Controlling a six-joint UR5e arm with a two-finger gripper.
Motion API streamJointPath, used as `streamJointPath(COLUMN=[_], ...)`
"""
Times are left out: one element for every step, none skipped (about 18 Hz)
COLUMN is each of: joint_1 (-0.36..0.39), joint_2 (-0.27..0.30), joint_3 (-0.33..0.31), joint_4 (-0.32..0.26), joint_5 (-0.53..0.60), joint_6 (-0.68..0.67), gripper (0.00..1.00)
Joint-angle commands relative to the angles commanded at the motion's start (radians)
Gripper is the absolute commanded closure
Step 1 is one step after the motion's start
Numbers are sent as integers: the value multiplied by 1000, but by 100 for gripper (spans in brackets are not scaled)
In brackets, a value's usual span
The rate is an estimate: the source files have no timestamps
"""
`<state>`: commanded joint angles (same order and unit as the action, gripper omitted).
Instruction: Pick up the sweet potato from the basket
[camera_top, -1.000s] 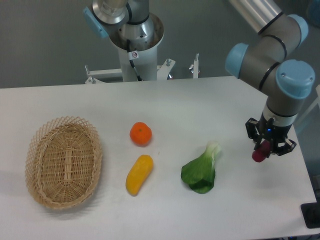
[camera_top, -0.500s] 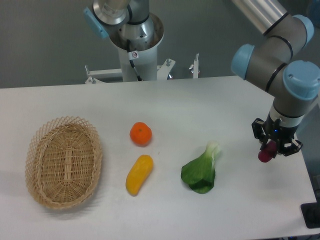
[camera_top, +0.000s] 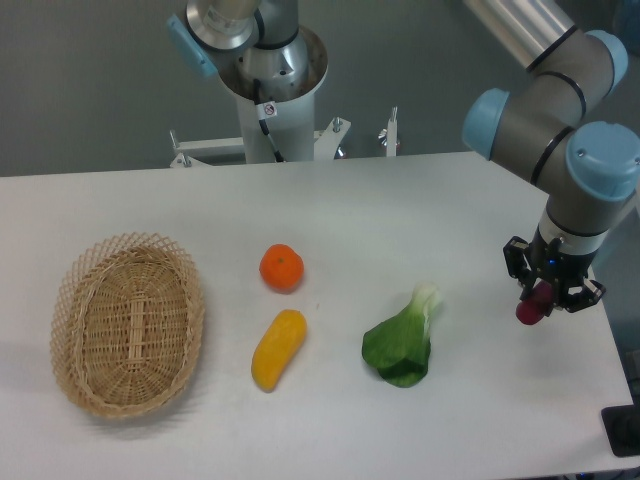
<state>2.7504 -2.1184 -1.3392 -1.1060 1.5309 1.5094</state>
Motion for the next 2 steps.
streamJointPath(joint_1=[0, 0], joint_2=[0, 0], joint_3=[-2, -3], joint_4=[0, 0], joint_5=[0, 0], joint_6=[-2, -3], gripper=[75, 75])
